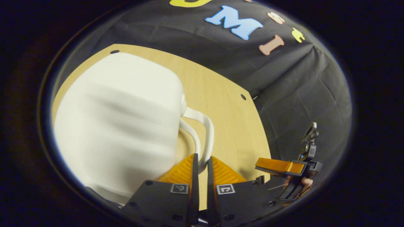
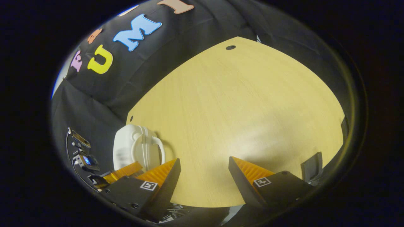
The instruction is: First open the suitcase, pack the skin care products into it, and then close the suitcase.
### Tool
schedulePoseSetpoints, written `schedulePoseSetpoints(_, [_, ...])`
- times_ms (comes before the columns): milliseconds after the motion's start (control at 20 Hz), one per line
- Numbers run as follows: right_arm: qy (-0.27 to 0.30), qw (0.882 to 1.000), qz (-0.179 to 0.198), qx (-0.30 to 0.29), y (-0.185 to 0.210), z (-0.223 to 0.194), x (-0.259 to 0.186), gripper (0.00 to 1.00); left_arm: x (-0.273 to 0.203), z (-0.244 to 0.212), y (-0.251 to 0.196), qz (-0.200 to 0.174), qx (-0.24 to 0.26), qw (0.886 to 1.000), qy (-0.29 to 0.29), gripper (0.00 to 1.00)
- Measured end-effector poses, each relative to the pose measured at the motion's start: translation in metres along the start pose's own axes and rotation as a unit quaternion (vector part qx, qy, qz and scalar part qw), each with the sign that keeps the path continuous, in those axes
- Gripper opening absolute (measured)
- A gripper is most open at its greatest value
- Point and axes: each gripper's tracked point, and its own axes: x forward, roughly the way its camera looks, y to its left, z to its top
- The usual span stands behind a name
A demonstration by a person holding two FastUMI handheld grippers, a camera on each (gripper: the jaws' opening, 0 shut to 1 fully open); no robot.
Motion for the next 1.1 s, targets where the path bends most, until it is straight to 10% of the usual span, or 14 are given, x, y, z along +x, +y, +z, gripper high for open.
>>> schedulePoseSetpoints(300, [-0.023, 0.999, 0.015, -0.047, -0.003, 0.040, -0.006, 0.94, -0.001, -0.006, 0.007, 0.081, -0.056, 0.993, -0.059, 0.51])
schedulePoseSetpoints(600, [-0.157, 0.976, 0.000, -0.152, 0.015, 0.119, -0.050, 0.93, -0.027, 0.060, -0.042, 0.180, 0.089, 0.964, -0.175, 0.70])
schedulePoseSetpoints(800, [-0.330, 0.911, -0.023, -0.245, 0.060, 0.197, -0.119, 0.93, -0.067, 0.147, -0.125, 0.176, 0.179, 0.920, -0.299, 0.74])
schedulePoseSetpoints(900, [-0.404, 0.874, -0.023, -0.270, 0.090, 0.227, -0.165, 0.93, -0.098, 0.188, -0.169, 0.161, 0.214, 0.889, -0.372, 0.92])
schedulePoseSetpoints(1100, [-0.499, 0.813, 0.002, -0.299, 0.141, 0.253, -0.220, 0.93, -0.146, 0.231, -0.249, 0.143, 0.237, 0.819, -0.503, 0.90])
